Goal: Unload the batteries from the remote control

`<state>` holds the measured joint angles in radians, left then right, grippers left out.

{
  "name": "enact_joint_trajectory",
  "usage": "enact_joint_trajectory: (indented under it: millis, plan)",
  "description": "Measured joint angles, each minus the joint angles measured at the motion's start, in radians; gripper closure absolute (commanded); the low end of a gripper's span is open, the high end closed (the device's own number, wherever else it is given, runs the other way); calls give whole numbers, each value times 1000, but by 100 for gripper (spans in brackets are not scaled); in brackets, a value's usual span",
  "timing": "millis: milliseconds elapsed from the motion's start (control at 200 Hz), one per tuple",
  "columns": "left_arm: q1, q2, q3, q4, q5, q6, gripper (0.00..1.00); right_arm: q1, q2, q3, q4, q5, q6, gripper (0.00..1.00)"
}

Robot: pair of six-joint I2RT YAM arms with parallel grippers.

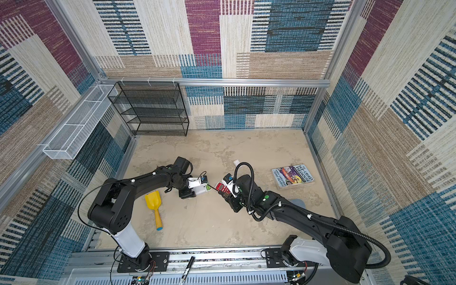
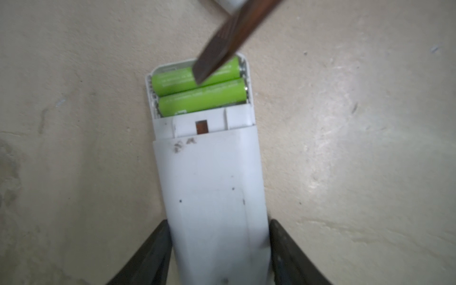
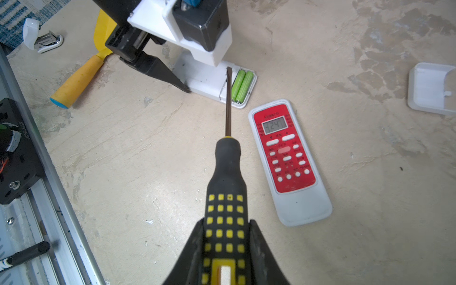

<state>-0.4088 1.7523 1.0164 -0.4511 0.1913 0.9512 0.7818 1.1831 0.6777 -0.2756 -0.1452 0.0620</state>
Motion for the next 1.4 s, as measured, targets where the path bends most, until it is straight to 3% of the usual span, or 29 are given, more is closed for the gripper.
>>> enact_joint_trajectory:
  millis: [315, 826, 1402]
  plan:
    - [0, 13, 16, -13, 0, 3, 44, 27, -2, 0, -15, 10, 21, 100]
    - [0, 27, 35, -36, -2, 3, 46, 75, -19, -27, -45, 26, 158, 100]
    - [0, 33, 41, -42, -2, 3, 46, 85, 24, -35, -46, 68, 176, 100]
